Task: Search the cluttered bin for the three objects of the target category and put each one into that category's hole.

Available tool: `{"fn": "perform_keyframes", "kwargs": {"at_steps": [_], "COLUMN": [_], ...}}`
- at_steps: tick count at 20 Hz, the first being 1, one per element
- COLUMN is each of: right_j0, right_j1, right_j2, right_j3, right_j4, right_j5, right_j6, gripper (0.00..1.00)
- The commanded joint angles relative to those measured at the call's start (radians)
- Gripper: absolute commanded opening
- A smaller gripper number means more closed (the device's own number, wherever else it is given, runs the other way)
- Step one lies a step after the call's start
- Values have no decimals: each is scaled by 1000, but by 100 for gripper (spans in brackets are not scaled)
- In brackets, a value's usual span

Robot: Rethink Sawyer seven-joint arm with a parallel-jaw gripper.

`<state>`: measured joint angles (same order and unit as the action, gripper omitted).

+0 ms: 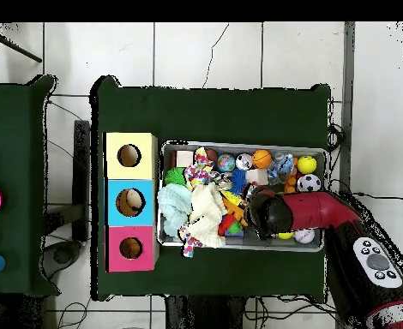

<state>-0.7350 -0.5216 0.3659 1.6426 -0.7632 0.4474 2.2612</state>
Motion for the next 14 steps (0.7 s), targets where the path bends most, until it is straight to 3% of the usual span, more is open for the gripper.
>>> {"fn": "perform_keyframes", "kwargs": {"at_steps": [1,14], "right_j0": [2,-23], "right_j1": [33,21], "right_j2": [9,46], "right_j3": [-120,-89], "right_j4": [-74,-17], "right_j5": [-25,39], "right_j6": [-120,-138], "gripper": [100,100]}}
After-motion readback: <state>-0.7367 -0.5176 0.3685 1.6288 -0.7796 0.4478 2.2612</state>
